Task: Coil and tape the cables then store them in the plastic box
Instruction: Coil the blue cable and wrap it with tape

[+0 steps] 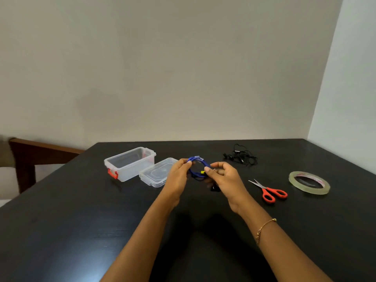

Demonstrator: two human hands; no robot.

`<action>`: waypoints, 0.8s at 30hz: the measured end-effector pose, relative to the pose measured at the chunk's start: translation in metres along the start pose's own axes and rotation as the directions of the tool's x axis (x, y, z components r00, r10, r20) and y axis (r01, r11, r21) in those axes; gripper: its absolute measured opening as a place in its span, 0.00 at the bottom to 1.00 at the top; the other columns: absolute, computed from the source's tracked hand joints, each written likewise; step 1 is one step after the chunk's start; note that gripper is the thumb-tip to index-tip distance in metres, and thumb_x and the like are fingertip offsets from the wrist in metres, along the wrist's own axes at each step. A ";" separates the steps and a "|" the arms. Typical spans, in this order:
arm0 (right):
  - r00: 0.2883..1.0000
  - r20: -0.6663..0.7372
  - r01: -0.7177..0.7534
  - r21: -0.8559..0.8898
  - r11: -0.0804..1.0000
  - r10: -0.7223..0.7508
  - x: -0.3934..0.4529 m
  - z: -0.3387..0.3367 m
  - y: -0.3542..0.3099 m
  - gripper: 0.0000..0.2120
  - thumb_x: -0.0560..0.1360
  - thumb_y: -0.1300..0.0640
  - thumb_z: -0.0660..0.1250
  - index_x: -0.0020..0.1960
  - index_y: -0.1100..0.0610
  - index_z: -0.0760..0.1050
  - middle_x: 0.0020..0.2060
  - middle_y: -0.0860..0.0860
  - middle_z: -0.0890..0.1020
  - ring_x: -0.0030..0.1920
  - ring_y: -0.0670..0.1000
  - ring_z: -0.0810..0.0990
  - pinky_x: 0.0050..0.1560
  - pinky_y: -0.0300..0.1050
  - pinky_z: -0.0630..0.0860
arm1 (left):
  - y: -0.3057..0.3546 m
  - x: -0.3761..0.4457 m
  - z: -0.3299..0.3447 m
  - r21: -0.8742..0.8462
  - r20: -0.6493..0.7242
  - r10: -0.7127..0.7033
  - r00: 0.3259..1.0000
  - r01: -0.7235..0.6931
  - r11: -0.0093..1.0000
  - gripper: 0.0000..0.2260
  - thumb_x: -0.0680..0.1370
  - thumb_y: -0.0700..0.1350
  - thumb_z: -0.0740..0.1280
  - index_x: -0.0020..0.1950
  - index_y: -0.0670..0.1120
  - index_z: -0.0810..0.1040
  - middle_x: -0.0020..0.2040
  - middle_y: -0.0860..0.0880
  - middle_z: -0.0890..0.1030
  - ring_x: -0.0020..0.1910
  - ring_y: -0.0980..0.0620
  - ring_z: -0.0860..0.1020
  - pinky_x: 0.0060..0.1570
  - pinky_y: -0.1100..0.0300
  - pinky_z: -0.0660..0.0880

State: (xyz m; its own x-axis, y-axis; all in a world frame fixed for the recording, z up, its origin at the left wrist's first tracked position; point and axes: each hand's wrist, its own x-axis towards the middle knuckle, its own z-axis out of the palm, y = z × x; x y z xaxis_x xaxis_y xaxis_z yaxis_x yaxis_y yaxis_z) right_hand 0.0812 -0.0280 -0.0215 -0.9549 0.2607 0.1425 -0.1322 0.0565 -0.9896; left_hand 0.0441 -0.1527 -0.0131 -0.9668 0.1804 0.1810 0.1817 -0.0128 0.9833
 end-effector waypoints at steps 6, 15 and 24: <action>0.993 -0.025 -0.108 0.118 0.987 0.111 0.028 0.061 -0.015 0.09 0.74 0.55 0.68 0.48 0.60 0.76 0.40 0.56 0.83 0.36 0.49 0.80 0.33 0.38 0.76 | 0.001 0.026 -0.068 0.087 -0.150 -0.014 0.989 0.027 0.996 0.07 0.78 0.40 0.64 0.54 0.43 0.75 0.42 0.46 0.80 0.36 0.55 0.76 0.36 0.66 0.74; 0.978 0.053 -0.209 0.253 0.945 0.202 0.100 0.191 -0.015 0.01 0.73 0.65 0.67 0.44 0.62 0.77 0.41 0.58 0.81 0.39 0.51 0.81 0.42 0.41 0.80 | -0.010 0.087 -0.166 0.045 -0.572 0.005 0.820 0.025 0.999 0.07 0.74 0.39 0.69 0.51 0.42 0.77 0.43 0.44 0.81 0.38 0.54 0.80 0.36 0.64 0.76; 0.988 0.133 0.130 -0.420 0.898 -0.081 0.145 0.242 0.004 0.05 0.73 0.64 0.66 0.46 0.65 0.80 0.45 0.58 0.83 0.40 0.50 0.79 0.34 0.36 0.76 | -0.031 0.123 -0.208 0.734 -0.545 0.271 0.794 0.295 0.611 0.11 0.75 0.49 0.68 0.49 0.43 0.81 0.43 0.46 0.82 0.45 0.50 0.75 0.42 0.56 0.73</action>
State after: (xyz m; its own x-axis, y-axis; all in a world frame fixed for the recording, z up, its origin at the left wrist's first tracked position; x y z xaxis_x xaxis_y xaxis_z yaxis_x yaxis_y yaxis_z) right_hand -0.1225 -0.2231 -0.0097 -0.9680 0.1243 0.2182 -0.1315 0.4891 -0.8623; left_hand -0.1180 -0.3346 -0.0173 -0.8161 -0.3958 0.4211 -0.0422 0.7675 0.6397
